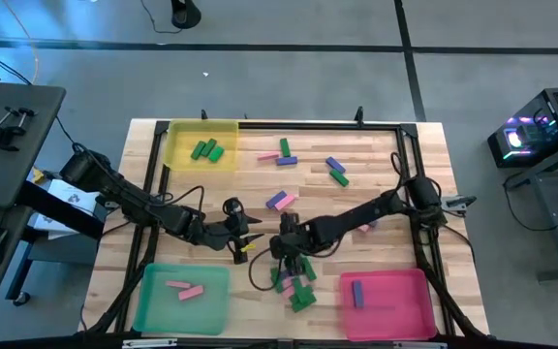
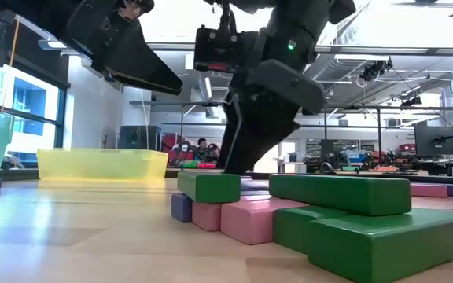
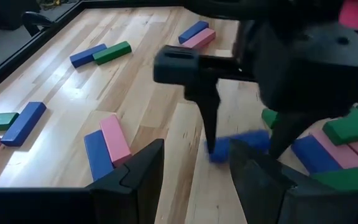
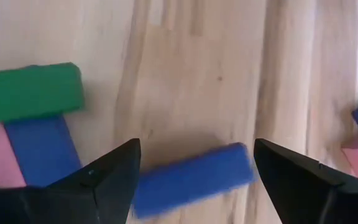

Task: Sort blocks
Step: Put the violet block into the pink bin

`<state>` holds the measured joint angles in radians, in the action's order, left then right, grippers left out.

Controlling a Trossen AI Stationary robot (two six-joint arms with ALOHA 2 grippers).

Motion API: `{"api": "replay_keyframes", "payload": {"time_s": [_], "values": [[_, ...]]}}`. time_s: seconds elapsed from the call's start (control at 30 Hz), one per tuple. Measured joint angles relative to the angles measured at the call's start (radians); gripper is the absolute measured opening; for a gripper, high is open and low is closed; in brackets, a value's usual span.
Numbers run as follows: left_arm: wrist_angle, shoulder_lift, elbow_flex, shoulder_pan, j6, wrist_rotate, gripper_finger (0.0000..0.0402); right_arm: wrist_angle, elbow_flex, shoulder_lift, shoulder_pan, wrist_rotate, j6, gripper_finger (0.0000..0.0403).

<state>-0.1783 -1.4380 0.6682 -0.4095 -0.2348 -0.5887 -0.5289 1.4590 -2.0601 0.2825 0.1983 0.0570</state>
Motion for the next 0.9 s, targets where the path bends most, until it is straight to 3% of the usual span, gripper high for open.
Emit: {"api": "replay_keyframes", "payload": {"time_s": [0.2,0.4,0.63,0.77,0.9], "values": [[0.000,0.000,0.000,0.000,0.000,0.000,0.0165,-0.036,0.002,0.037,-0.029,-0.012,0.034,0.0300],[0.000,0.000,0.000,0.000,-0.008,0.000,0.0165,-0.088,-0.004,0.032,-0.063,-0.005,0.437,0.0300],[0.000,-0.001,0.000,0.000,-0.009,0.000,0.0165,-0.051,-0.101,0.022,-0.041,0.076,0.610,0.0293],[0.000,-0.002,0.000,0.000,-0.009,0.000,0.0165,0.065,-0.164,0.024,-0.040,0.080,0.625,0.0268],[0.000,-0.002,0.000,0.000,-0.009,0.000,0.0165,0.143,-0.229,0.031,-0.034,0.091,0.625,0.0216]]}}
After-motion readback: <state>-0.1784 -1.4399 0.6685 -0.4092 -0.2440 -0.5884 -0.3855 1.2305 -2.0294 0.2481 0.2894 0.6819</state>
